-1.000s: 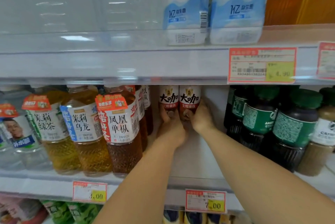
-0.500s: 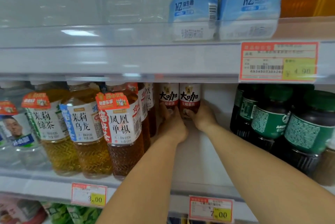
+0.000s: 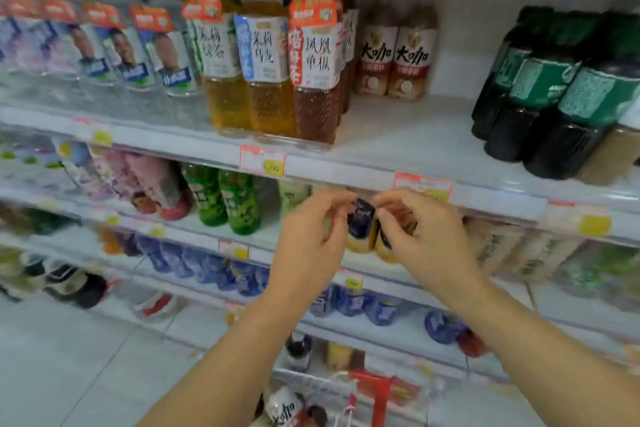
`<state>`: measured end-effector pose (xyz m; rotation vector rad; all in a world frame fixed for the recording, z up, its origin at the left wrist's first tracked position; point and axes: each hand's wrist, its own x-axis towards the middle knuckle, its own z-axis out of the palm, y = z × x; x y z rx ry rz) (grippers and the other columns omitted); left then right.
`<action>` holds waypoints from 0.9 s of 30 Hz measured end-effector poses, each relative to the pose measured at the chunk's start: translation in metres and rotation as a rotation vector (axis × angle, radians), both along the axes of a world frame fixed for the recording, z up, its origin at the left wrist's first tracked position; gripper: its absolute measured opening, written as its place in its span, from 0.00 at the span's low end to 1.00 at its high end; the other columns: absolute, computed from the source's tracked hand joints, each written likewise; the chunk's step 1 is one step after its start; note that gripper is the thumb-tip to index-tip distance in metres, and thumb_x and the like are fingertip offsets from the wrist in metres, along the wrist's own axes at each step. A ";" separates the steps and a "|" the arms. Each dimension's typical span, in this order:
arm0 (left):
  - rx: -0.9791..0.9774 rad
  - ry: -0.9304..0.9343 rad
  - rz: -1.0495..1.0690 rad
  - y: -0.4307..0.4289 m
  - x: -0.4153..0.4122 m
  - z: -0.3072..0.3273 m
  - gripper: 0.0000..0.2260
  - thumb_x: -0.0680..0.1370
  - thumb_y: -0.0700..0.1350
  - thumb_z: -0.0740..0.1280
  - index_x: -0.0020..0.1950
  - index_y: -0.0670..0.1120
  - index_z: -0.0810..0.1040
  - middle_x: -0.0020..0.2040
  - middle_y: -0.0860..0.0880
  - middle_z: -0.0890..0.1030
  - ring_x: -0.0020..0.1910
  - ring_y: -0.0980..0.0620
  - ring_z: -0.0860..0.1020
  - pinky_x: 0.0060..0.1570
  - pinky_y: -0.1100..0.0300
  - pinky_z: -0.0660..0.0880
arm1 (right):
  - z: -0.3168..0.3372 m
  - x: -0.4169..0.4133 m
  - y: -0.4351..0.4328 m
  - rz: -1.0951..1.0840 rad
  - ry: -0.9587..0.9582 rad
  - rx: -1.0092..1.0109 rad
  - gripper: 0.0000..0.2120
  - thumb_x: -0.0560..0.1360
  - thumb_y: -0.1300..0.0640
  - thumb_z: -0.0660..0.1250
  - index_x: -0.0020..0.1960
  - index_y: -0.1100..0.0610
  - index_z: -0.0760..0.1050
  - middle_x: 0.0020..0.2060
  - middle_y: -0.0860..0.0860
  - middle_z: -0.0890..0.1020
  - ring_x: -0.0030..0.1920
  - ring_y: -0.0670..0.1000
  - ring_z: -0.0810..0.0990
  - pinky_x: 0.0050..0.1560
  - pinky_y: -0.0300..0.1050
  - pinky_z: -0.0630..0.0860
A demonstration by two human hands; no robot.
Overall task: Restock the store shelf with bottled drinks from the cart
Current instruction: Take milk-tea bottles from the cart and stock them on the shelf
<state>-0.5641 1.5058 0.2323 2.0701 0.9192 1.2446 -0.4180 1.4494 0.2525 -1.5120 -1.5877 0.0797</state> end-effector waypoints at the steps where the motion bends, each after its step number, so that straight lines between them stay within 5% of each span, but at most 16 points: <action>1: -0.048 0.056 0.019 -0.007 -0.014 -0.021 0.10 0.79 0.42 0.61 0.57 0.49 0.78 0.48 0.56 0.80 0.46 0.62 0.76 0.45 0.70 0.72 | -0.021 -0.015 -0.006 0.026 0.012 -0.051 0.07 0.73 0.61 0.66 0.48 0.53 0.79 0.36 0.43 0.80 0.37 0.41 0.77 0.39 0.27 0.71; 4: -0.208 0.217 0.084 -0.023 -0.057 -0.090 0.09 0.79 0.42 0.62 0.57 0.48 0.78 0.49 0.53 0.81 0.46 0.57 0.77 0.47 0.63 0.74 | -0.095 -0.054 -0.015 0.082 0.055 -0.280 0.07 0.73 0.62 0.67 0.50 0.54 0.79 0.38 0.47 0.82 0.39 0.40 0.77 0.41 0.27 0.71; 8: -0.468 0.342 0.280 -0.051 -0.133 -0.190 0.08 0.78 0.42 0.63 0.54 0.49 0.79 0.42 0.53 0.80 0.39 0.55 0.77 0.39 0.65 0.70 | -0.206 -0.096 -0.028 0.115 0.034 -0.686 0.10 0.73 0.59 0.67 0.53 0.52 0.79 0.40 0.46 0.81 0.42 0.49 0.80 0.47 0.44 0.75; 10: -0.611 0.451 0.352 -0.067 -0.170 -0.237 0.09 0.78 0.44 0.62 0.55 0.51 0.79 0.42 0.54 0.81 0.38 0.53 0.78 0.38 0.61 0.73 | -0.255 -0.113 -0.036 0.138 0.038 -0.867 0.10 0.73 0.59 0.66 0.54 0.52 0.78 0.39 0.45 0.78 0.43 0.51 0.79 0.45 0.44 0.74; 15: -0.901 0.563 0.405 -0.102 -0.225 -0.331 0.11 0.79 0.44 0.61 0.59 0.53 0.77 0.57 0.51 0.80 0.53 0.50 0.78 0.52 0.52 0.76 | -0.350 -0.130 -0.044 0.170 0.067 -1.183 0.17 0.74 0.59 0.66 0.62 0.54 0.72 0.50 0.49 0.78 0.50 0.49 0.76 0.50 0.42 0.72; 18: -0.984 0.583 0.409 -0.115 -0.235 -0.369 0.15 0.78 0.42 0.60 0.63 0.52 0.74 0.62 0.51 0.76 0.56 0.50 0.77 0.55 0.51 0.74 | -0.393 -0.138 -0.041 0.155 0.119 -1.241 0.20 0.71 0.62 0.67 0.62 0.57 0.70 0.54 0.53 0.78 0.55 0.54 0.77 0.57 0.50 0.74; 22: -1.053 0.481 0.549 -0.116 -0.234 -0.408 0.17 0.77 0.43 0.61 0.67 0.49 0.67 0.65 0.50 0.70 0.54 0.52 0.73 0.49 0.58 0.69 | -0.439 -0.143 -0.035 0.067 0.128 -1.300 0.27 0.70 0.58 0.70 0.67 0.55 0.66 0.59 0.54 0.76 0.57 0.54 0.76 0.58 0.52 0.73; 25: -1.195 0.214 0.726 -0.111 -0.234 -0.428 0.18 0.77 0.48 0.64 0.64 0.48 0.63 0.59 0.53 0.70 0.52 0.54 0.72 0.47 0.58 0.68 | -0.464 -0.146 -0.031 0.044 0.166 -1.286 0.28 0.67 0.56 0.73 0.65 0.54 0.67 0.56 0.52 0.78 0.53 0.52 0.77 0.51 0.48 0.74; 27: -1.266 0.039 0.785 -0.105 -0.232 -0.436 0.21 0.75 0.49 0.67 0.63 0.48 0.61 0.53 0.55 0.73 0.50 0.54 0.73 0.47 0.58 0.69 | -0.474 -0.148 -0.027 0.023 0.209 -1.320 0.29 0.65 0.56 0.74 0.63 0.54 0.67 0.53 0.52 0.79 0.52 0.53 0.78 0.51 0.54 0.77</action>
